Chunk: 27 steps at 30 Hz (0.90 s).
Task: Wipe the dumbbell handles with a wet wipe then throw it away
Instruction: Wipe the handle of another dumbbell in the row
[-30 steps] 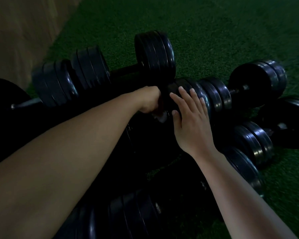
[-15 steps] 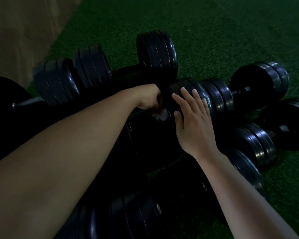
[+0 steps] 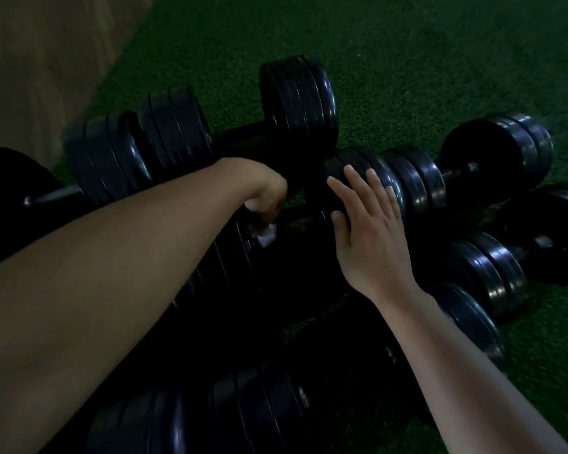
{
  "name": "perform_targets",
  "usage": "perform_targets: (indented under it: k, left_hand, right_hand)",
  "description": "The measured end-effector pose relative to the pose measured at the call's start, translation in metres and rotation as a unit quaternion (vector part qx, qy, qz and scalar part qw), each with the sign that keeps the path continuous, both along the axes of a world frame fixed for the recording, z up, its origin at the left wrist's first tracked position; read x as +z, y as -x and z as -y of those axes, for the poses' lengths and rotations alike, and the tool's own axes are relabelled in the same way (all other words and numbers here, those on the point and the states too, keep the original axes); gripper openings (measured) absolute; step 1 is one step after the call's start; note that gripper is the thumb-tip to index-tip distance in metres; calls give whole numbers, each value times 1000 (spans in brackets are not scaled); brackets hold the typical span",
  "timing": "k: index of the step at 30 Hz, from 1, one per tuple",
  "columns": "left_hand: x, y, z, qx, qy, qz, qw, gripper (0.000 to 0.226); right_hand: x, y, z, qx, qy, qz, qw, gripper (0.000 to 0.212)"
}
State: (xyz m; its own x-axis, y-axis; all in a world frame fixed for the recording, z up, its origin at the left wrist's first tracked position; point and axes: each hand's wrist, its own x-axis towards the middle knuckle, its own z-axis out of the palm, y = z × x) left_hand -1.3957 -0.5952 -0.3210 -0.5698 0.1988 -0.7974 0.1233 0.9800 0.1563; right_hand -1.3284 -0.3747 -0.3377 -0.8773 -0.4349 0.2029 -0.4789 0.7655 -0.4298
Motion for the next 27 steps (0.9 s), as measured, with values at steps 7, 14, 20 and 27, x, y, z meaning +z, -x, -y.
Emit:
perform_targets:
  k: [7, 14, 20, 27]
  left_hand:
    - [-15, 9, -18, 171, -152, -83, 970, 17]
    - [-5, 11, -1, 87, -46, -12, 995, 17]
    - [-16, 15, -20, 223, -154, -56, 961, 25]
    - [-5, 9, -4, 126, -80, 12, 989, 29]
  right_hand:
    - [-1, 0, -1, 2, 2, -3, 1000, 45]
    - [0, 0, 0, -2, -5, 0, 1000, 46]
    - [-1, -1, 0, -3, 0, -7, 1000, 45]
    - [-2, 0, 1, -6, 0, -7, 1000, 45]
